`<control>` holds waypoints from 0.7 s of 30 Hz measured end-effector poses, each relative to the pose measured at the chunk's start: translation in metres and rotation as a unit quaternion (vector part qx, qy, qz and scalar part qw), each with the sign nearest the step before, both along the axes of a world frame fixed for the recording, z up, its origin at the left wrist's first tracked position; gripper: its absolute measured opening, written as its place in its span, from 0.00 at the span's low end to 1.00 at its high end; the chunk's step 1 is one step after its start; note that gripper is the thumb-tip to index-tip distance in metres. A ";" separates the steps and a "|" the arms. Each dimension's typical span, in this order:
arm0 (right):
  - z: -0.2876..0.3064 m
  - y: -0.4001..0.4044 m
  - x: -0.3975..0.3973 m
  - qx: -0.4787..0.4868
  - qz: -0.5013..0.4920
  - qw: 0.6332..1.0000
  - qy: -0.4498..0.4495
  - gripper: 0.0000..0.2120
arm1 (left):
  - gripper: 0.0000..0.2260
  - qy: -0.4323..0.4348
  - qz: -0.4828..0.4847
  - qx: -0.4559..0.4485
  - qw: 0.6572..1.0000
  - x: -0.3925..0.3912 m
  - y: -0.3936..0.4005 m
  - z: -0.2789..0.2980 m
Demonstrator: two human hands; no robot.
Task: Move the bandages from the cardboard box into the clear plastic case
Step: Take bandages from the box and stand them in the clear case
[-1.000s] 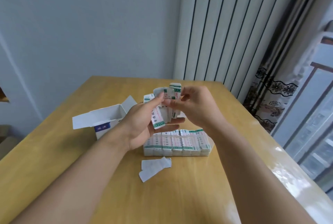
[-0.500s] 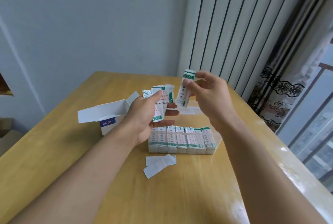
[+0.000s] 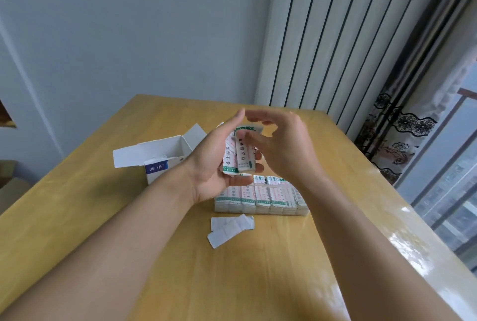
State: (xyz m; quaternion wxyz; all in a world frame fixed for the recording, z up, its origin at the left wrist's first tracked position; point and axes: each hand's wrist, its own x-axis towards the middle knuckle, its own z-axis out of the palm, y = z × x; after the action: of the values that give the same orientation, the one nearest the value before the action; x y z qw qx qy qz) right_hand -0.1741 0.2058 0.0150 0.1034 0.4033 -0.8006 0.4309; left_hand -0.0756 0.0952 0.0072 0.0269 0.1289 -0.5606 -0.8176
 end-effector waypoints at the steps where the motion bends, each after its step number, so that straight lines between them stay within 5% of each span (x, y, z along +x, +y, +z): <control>1: -0.001 0.000 -0.002 0.005 0.010 1.000 -0.009 0.13 | 0.19 -0.002 -0.012 -0.001 1.000 0.001 -0.001 0.000; 7: 0.004 0.006 -0.012 -0.022 0.154 0.982 -0.108 0.13 | 0.01 -0.028 -0.069 -0.006 0.997 0.004 -0.002 0.001; 11: 0.010 0.012 -0.007 0.052 0.202 0.974 -0.085 0.21 | 0.06 -0.030 -0.078 -0.080 0.993 0.006 0.004 0.002; 14: 0.016 0.017 -0.001 0.132 0.184 0.973 -0.042 0.19 | 0.05 -0.043 -0.122 -0.117 0.985 0.008 0.006 0.004; 21: 0.024 0.022 -0.004 0.094 0.070 0.993 0.030 0.07 | 0.03 -0.035 -0.033 -0.124 0.991 0.005 0.009 0.001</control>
State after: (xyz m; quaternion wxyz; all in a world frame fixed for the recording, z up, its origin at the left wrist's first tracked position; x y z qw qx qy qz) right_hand -0.1782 0.2277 0.0391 0.0583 0.4786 -0.8041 0.3478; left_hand -0.0709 0.1038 0.0080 -0.0044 0.1345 -0.6619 -0.7374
